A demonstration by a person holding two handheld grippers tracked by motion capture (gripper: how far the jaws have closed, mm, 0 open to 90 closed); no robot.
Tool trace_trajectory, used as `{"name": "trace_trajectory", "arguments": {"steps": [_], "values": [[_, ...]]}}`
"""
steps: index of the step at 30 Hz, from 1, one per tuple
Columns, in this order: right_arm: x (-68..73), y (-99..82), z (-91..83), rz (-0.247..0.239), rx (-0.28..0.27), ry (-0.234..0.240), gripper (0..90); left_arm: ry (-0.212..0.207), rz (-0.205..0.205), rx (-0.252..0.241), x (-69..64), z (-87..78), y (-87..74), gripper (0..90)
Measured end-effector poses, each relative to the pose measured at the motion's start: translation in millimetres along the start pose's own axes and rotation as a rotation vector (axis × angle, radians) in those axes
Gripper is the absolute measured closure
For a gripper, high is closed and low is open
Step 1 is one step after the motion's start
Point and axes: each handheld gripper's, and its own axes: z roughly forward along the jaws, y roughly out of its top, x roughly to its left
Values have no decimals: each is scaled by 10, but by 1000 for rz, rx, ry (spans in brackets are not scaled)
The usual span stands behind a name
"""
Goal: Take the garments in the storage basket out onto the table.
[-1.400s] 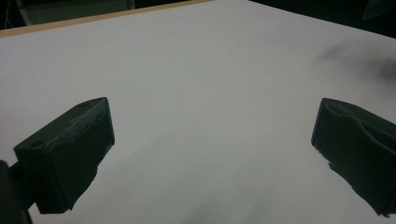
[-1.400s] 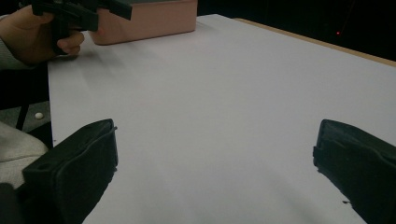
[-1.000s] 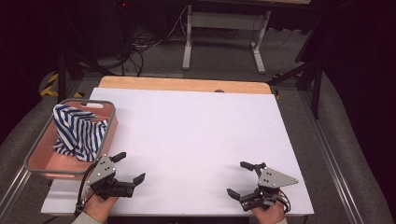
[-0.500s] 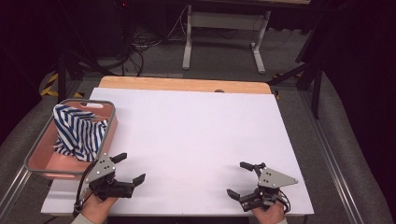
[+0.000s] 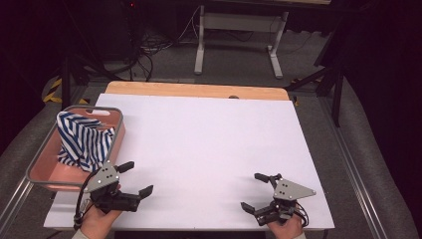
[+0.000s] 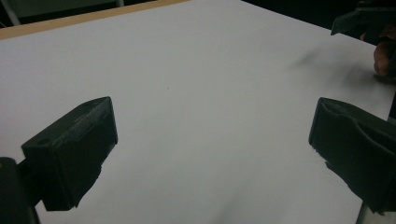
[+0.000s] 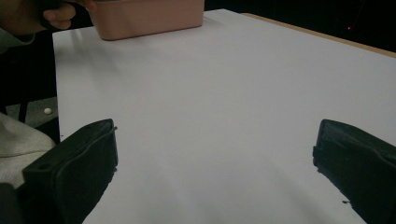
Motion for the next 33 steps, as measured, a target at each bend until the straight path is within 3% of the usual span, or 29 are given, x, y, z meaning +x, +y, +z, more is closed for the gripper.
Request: {"name": "trace_trajectory", "arguments": {"steps": [11, 17, 22, 30, 33], "values": [[4, 0, 9, 0, 3, 4, 2, 4, 25, 18, 35, -155, 181, 19], [9, 6, 3, -5, -1, 1, 3, 30, 78, 49, 83, -284, 265, 20], [12, 6, 5, -5, 0, 4, 3, 35, 72, 53, 125, -353, 301, 21], [9, 8, -4, -6, -1, -4, 4, 27, 13, 45, 261, -473, 314, 21], [7, 7, 1, -6, 1, -4, 5, 30, 13, 49, 290, -504, 323, 22]]}}
